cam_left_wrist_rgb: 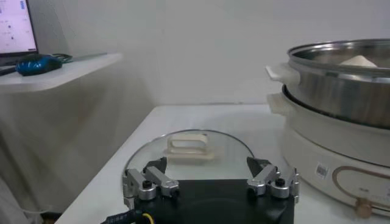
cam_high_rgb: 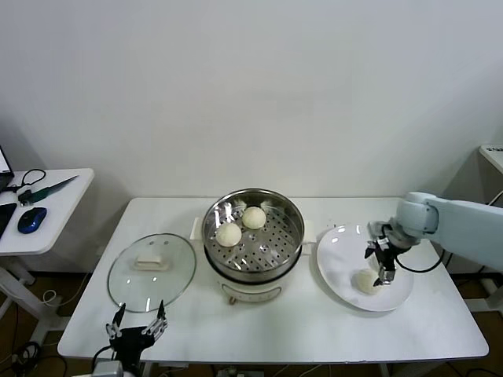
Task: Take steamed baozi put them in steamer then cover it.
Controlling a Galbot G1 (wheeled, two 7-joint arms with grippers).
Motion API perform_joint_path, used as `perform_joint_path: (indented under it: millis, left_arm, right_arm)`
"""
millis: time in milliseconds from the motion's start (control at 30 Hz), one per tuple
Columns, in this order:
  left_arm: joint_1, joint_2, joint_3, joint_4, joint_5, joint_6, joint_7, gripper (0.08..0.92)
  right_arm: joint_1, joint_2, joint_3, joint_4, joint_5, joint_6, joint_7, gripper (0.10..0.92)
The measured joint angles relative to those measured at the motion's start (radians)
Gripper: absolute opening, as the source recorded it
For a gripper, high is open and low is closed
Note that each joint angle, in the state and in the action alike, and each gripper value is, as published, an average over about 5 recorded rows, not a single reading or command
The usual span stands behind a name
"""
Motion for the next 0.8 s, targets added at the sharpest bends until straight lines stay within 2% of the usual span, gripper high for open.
perform_joint_path:
  millis: [233,467,800]
  left_arm:
    - [0.006,0.000,0.001,0.000,0.000,-0.002,-0.001,0.823]
    - [0.006,0.001,0.002,-0.005,0.001,0.000,-0.002,0.823]
    - [0.006,0.001,0.005,-0.009,0.010,0.002,-0.002,0.823]
  right_arm:
    - [-0.070,0.003,0.049,-0.019,-0.039,-0.014,0.015,0.805]
    - [-0.084,0.007,0.072,-0.024,-0.059,-0.014,0.019,0.670]
    - [0.079,0.040,0.002,-0.025,-0.055,0.077,-0.044,0.662]
